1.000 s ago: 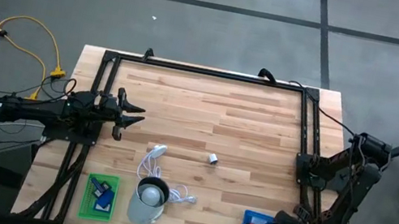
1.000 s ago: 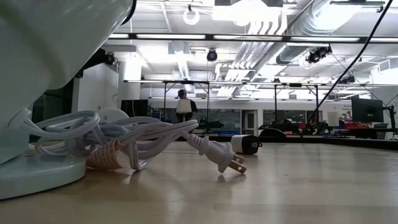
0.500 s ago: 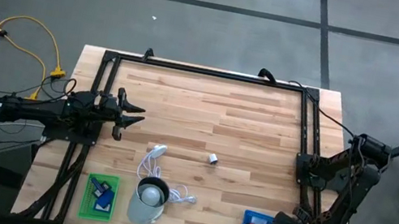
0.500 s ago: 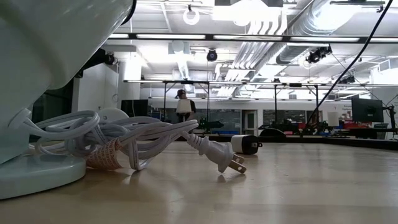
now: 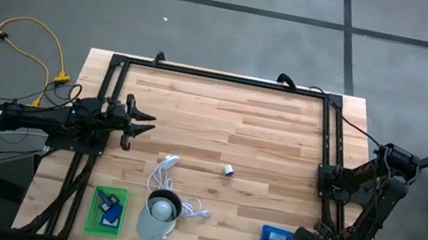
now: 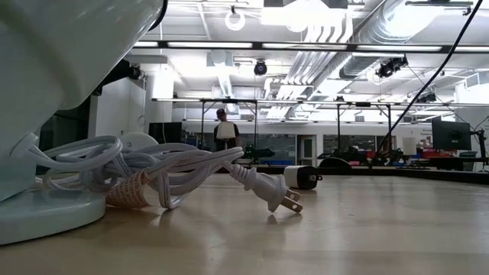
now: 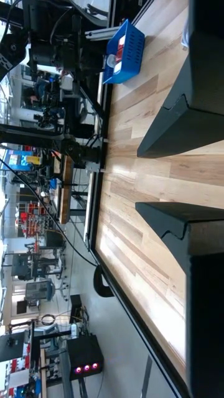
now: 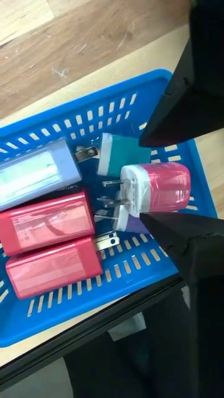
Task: Pick & Place Office items
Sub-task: Put the white charger adapter into the blue basket
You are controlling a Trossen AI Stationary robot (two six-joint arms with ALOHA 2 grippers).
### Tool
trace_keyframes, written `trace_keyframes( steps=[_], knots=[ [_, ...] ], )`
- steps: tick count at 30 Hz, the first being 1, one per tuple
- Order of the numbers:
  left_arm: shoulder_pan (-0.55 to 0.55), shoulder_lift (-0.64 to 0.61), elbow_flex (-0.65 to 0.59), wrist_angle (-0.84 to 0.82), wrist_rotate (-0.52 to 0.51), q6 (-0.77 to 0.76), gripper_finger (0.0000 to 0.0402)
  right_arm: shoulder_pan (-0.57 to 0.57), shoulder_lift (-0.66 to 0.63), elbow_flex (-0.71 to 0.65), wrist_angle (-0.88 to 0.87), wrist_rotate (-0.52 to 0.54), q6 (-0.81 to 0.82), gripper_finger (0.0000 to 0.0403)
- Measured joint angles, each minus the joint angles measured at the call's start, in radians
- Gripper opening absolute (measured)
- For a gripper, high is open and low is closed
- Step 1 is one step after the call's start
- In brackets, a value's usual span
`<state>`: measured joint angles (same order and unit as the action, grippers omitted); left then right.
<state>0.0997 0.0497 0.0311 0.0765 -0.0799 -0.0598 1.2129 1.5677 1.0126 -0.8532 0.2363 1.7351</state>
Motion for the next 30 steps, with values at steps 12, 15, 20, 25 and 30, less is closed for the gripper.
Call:
trace_keyframes(
  steps=[12,15,20,25,30],
  knots=[
    [0.000,0.000,0.000,0.000,0.000,0.000,0.0120,-0.043,-0.018,0.000,-0.076,0.050,-0.065,0.0162],
    [0.000,0.000,0.000,0.000,0.000,0.000,0.0120,-0.083,-0.053,0.000,-0.087,0.056,-0.127,0.0162],
    [0.000,0.000,0.000,0.000,0.000,0.000,0.0120,-0.183,-0.105,0.000,-0.082,0.109,-0.299,0.0162],
    [0.000,0.000,0.000,0.000,0.000,0.000,0.0120,-0.331,-0.130,0.000,-0.042,0.136,-0.500,0.0162],
    [0.000,0.000,0.000,0.000,0.000,0.000,0.0120,-0.514,-0.130,0.000,0.026,0.128,-0.640,0.0162]
  ],
)
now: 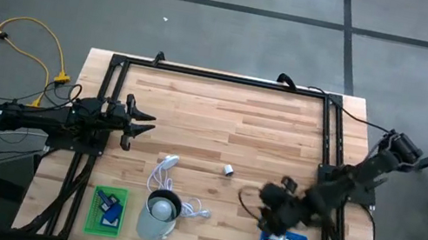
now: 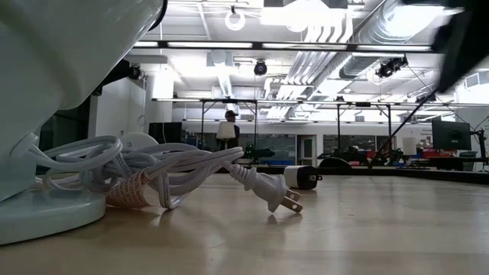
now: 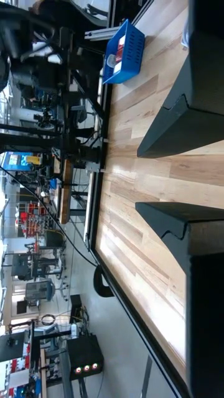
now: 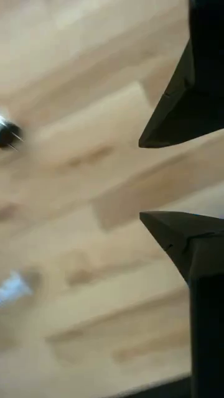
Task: Pick & Place Office items
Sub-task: Put the white charger adapter into the blue basket
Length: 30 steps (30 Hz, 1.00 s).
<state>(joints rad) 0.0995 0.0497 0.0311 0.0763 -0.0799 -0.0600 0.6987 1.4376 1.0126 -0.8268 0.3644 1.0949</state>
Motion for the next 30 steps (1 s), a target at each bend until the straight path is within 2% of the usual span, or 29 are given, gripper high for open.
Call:
trace_keyframes(
  steps=[6,12,18,22,30],
  knots=[
    [0.000,0.000,0.000,0.000,0.000,0.000,0.0120,-0.220,0.000,0.074,0.009,-0.043,-0.165,0.0162],
    [0.000,0.000,0.000,0.000,0.000,0.000,0.0120,-0.363,0.024,0.159,0.007,-0.038,-0.314,0.0162],
    [0.000,0.000,0.000,0.000,0.000,0.000,0.0120,-0.429,0.061,0.221,0.049,-0.035,-0.427,0.0162],
    [0.000,0.000,0.000,0.000,0.000,0.000,0.0120,-0.465,0.061,0.228,0.165,-0.024,-0.499,0.0162],
    [0.000,0.000,0.000,0.000,0.000,0.000,0.0120,-0.476,0.107,0.227,0.248,0.022,-0.464,0.0162]
  ],
)
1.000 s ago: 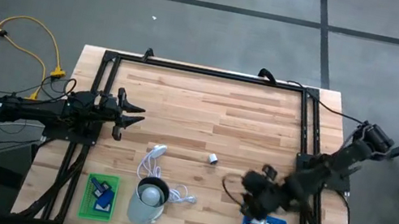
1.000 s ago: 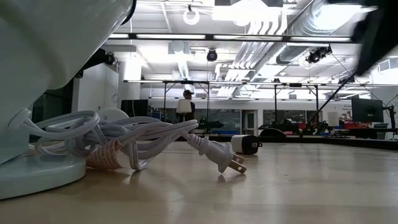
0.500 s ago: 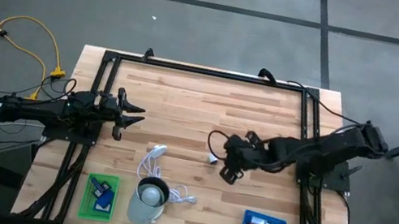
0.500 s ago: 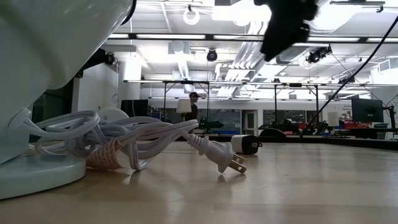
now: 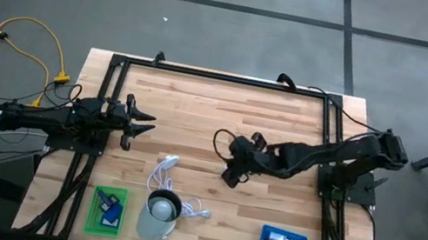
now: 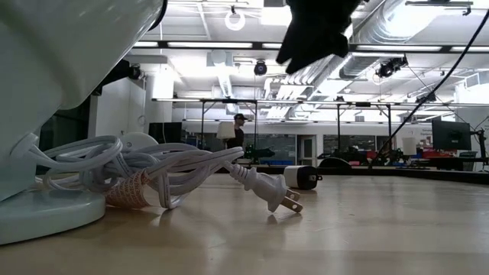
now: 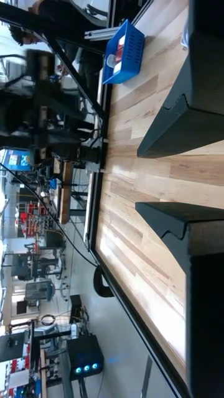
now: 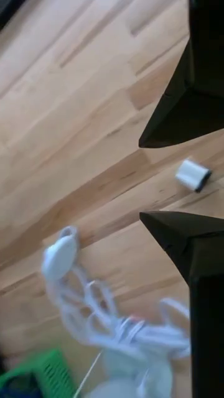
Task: Pick & Place Office items
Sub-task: Put the white charger adapter into the blue basket
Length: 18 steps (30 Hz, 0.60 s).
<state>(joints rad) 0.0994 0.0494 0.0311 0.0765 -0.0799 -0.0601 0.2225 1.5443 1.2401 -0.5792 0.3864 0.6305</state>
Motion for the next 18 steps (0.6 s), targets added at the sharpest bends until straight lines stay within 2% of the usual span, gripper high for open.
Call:
trace_keyframes(
  steps=[5,11,18],
  knots=[
    [0.000,0.000,0.000,0.000,0.000,0.000,0.0120,0.042,0.077,0.000,0.038,0.133,0.047,0.0162],
    [0.000,0.000,0.000,0.000,0.000,0.000,0.0120,0.089,0.177,-0.001,0.060,0.296,0.260,0.0162],
    [0.000,0.000,0.000,0.000,0.000,0.000,0.0120,0.091,0.268,-0.001,0.037,0.314,0.468,0.0162]
  ],
)
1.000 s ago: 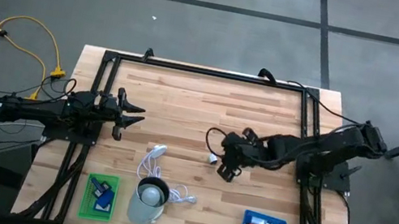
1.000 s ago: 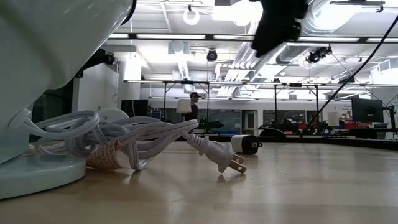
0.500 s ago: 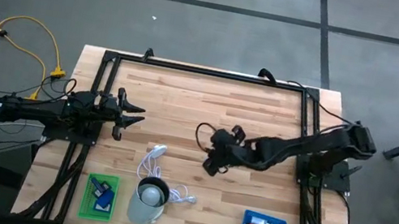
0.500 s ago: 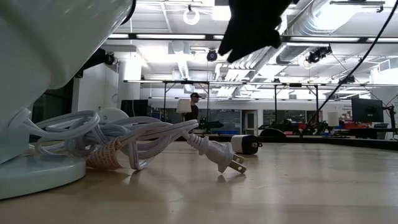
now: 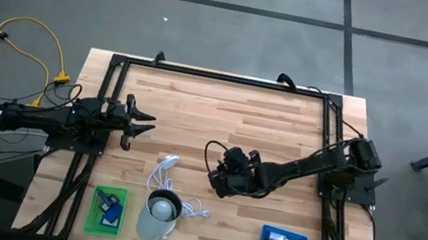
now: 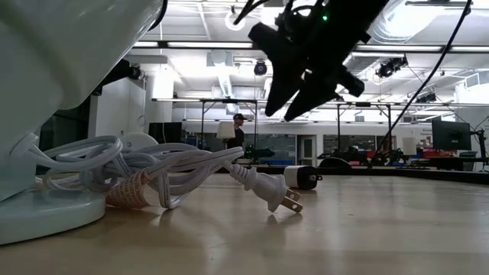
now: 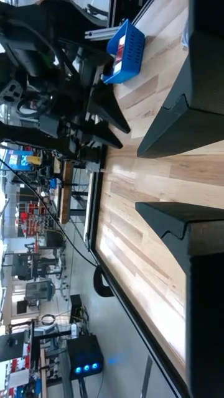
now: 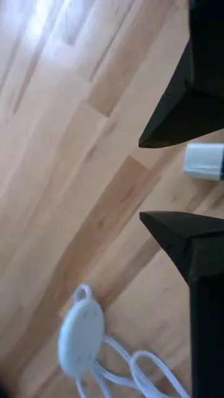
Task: Pick & Place Office items
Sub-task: Put the white charger adapter into the blue basket
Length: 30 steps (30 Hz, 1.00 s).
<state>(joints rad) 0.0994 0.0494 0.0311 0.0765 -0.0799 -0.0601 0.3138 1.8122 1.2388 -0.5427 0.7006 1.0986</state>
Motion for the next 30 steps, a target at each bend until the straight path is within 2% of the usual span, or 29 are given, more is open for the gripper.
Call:
trace_keyframes(
  steps=[3,11,30],
  knots=[
    [0.000,0.000,0.000,0.000,0.000,0.000,0.0120,-0.002,0.020,0.000,-0.005,-0.009,0.065,0.0162],
    [0.000,0.000,0.000,0.000,0.000,0.000,0.0120,0.001,0.027,0.000,-0.053,-0.122,0.209,0.0162],
    [0.000,0.000,0.000,0.000,0.000,0.000,0.0120,-0.002,0.097,0.000,-0.076,-0.187,0.183,0.0162]
  ],
)
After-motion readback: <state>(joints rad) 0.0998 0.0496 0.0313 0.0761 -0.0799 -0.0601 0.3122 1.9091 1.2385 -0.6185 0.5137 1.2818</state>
